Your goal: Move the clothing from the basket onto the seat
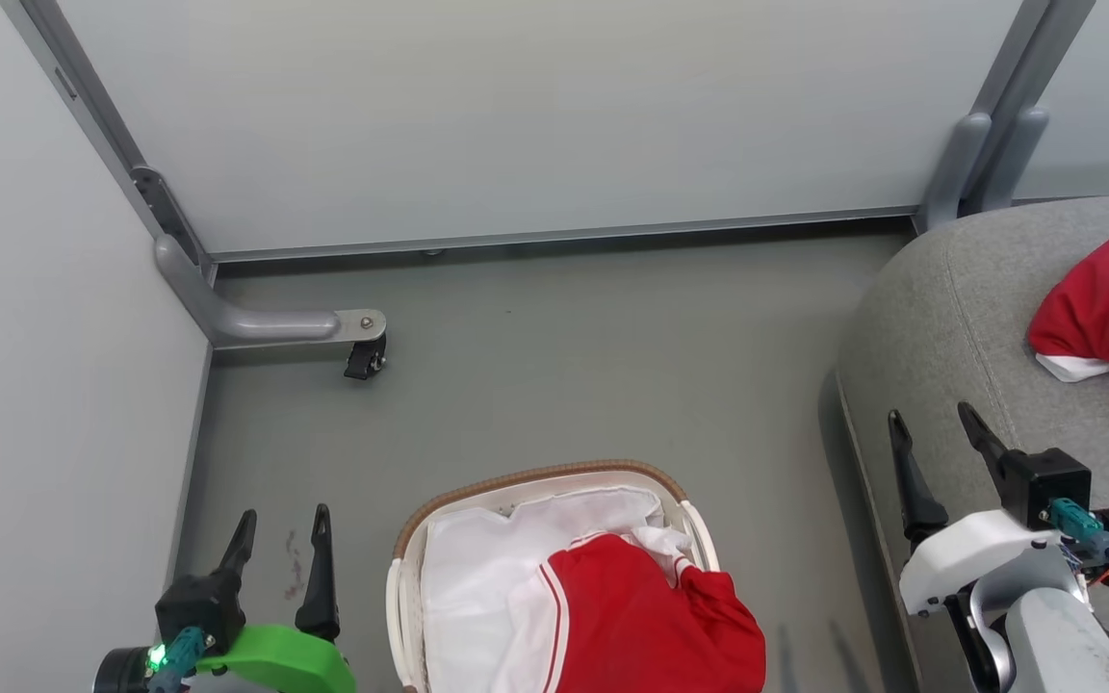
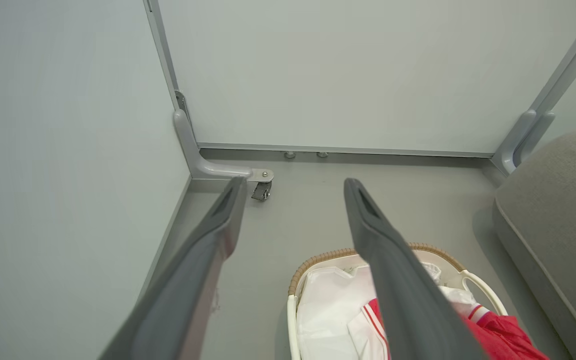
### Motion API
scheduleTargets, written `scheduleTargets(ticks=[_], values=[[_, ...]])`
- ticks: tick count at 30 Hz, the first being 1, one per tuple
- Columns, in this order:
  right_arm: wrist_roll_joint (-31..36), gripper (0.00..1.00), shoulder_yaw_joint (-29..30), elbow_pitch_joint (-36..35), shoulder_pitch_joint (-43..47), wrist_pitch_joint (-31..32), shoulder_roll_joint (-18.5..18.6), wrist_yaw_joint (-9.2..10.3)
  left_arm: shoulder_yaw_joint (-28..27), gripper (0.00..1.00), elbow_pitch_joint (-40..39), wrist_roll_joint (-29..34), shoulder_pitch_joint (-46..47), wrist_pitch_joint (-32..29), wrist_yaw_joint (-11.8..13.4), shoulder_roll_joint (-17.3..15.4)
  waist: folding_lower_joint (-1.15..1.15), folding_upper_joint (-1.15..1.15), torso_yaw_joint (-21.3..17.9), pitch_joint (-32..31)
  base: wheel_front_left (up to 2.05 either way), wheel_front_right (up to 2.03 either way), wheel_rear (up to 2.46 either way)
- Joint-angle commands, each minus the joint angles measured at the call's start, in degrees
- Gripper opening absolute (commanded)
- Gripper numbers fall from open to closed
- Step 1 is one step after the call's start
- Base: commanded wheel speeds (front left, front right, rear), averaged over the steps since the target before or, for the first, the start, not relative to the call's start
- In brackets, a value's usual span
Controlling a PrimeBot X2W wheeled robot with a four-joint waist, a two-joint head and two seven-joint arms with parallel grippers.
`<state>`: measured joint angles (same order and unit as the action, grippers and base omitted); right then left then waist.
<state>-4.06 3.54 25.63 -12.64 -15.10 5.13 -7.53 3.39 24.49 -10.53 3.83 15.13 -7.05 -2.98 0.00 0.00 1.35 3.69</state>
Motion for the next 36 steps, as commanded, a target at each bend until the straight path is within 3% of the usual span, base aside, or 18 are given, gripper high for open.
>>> scheduleTargets(ticks=[1, 16, 36], values=[[-0.19, 1.0, -0.07, 0.2, 1.1, -0.09, -0.12, 0.08, -0.17, 1.0, 0.05, -0.49, -1.14, 0.03, 0.25, 0.04, 0.0, 0.0, 0.27, -0.45, 0.0, 0.0, 0.0], [0.4, 1.0, -1.48, -1.78, -1.87, -0.1, -0.44, 0.08, 4.9, 1.0, 1.67, -4.46, 2.14, 0.03, 0.19, 0.03, 0.0, 0.0, -1.55, 4.09, 0.0, 0.0, 0.0], [-2.2, 1.0, -9.09, -11.25, -16.92, -0.1, -2.19, 0.08, 18.87, 1.0, 11.52, -9.61, 24.56, 0.03, -0.45, -0.66, 0.0, 0.0, -12.91, 25.86, 0.0, 0.0, 0.0]])
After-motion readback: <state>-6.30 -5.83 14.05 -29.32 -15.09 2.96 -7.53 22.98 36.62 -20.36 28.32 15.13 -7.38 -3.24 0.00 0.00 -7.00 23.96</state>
